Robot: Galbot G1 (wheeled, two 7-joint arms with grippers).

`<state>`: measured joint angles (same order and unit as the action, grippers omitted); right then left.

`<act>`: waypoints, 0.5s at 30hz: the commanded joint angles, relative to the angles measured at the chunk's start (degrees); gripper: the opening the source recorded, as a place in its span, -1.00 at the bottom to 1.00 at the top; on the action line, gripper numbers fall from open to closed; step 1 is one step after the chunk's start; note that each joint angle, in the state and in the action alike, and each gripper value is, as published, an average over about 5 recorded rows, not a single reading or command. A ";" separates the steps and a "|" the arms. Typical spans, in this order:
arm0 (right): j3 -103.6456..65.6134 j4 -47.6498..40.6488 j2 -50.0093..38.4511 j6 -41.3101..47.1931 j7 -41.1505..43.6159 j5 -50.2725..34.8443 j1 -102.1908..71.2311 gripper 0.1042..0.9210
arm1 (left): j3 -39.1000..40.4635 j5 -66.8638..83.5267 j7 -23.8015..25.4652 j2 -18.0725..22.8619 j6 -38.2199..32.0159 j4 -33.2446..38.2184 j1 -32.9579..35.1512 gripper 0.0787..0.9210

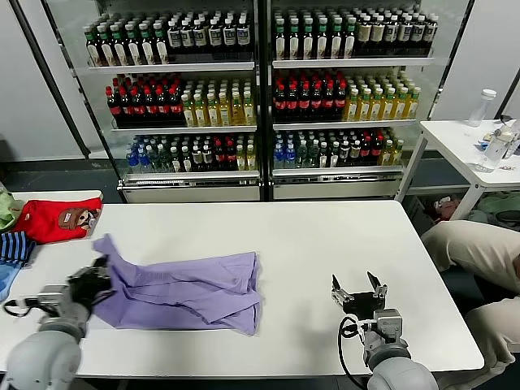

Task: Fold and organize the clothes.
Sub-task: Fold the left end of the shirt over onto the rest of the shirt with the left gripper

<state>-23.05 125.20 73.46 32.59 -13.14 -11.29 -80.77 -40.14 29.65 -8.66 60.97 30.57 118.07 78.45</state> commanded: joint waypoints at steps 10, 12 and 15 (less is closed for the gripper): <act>-0.11 -0.01 0.61 -0.05 -0.05 0.70 -0.26 0.76 | 26.32 8.85 -2.18 10.77 2.80 1.73 -9.55 -0.91; -0.12 -0.03 0.64 -0.05 -0.06 0.74 -0.26 0.76 | 26.78 8.72 -2.73 11.13 2.81 0.95 -10.20 -0.91; -0.08 -0.05 0.73 -0.05 -0.05 0.81 -0.29 0.76 | 27.90 8.58 -3.98 12.14 2.79 -0.66 -11.75 -0.91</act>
<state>-23.13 125.25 74.09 32.57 -13.17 -10.58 -81.02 -20.78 36.51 -10.23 69.12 32.67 120.22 71.48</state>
